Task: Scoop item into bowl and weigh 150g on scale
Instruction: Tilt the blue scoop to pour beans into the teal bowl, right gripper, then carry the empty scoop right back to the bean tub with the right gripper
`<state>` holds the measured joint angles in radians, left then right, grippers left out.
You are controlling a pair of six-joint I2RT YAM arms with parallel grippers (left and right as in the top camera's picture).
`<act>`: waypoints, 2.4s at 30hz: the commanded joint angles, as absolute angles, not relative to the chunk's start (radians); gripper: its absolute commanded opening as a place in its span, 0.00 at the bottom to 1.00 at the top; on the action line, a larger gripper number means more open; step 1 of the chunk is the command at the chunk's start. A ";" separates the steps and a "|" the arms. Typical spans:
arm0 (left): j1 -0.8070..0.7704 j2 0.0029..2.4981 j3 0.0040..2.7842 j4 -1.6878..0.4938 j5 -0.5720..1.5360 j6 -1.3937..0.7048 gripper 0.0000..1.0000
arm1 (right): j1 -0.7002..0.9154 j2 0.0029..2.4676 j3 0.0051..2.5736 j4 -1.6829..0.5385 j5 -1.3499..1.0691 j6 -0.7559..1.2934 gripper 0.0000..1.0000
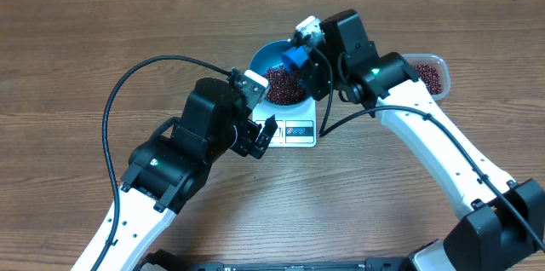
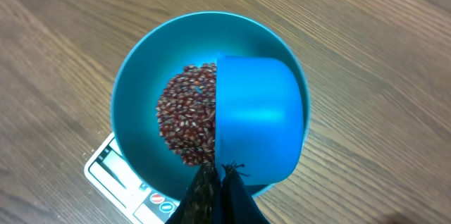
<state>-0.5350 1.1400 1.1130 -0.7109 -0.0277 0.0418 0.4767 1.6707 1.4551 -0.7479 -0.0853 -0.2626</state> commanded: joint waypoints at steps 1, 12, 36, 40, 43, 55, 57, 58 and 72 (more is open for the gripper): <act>-0.530 1.139 1.113 -0.710 -0.034 0.026 0.99 | 0.495 1.626 1.488 -0.735 -0.079 -0.333 0.04; -0.530 1.139 1.113 -0.710 -0.034 0.026 1.00 | 0.516 1.626 1.488 -0.716 -0.080 -0.500 0.04; -0.530 1.139 1.113 -0.710 -0.034 0.026 1.00 | 0.514 1.625 1.488 -0.657 0.023 -0.418 0.04; -0.530 1.139 1.113 -0.710 -0.034 0.026 1.00 | 0.514 1.625 1.488 -0.633 0.112 -0.353 0.04; -0.530 1.139 1.113 -0.710 -0.034 0.026 1.00 | 0.514 1.622 1.488 -0.617 0.167 -0.303 0.04; -0.530 1.139 1.113 -0.710 -0.034 0.026 1.00 | 0.503 1.540 1.488 -0.532 0.417 -0.126 0.04; -0.530 1.139 1.113 -0.710 -0.034 0.026 0.99 | 0.489 1.533 1.488 -0.530 0.512 -0.101 0.04; -0.530 1.139 1.113 -0.710 -0.034 0.026 0.99 | 0.481 1.533 1.488 -0.532 0.560 -0.087 0.04; -0.530 1.139 1.113 -0.710 -0.034 0.026 1.00 | 0.299 1.534 1.488 -0.667 0.854 0.043 0.04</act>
<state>-0.5350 1.1400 1.1130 -0.7109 -0.0277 0.0418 0.3542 1.5513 1.4567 -0.6273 0.8021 -0.0174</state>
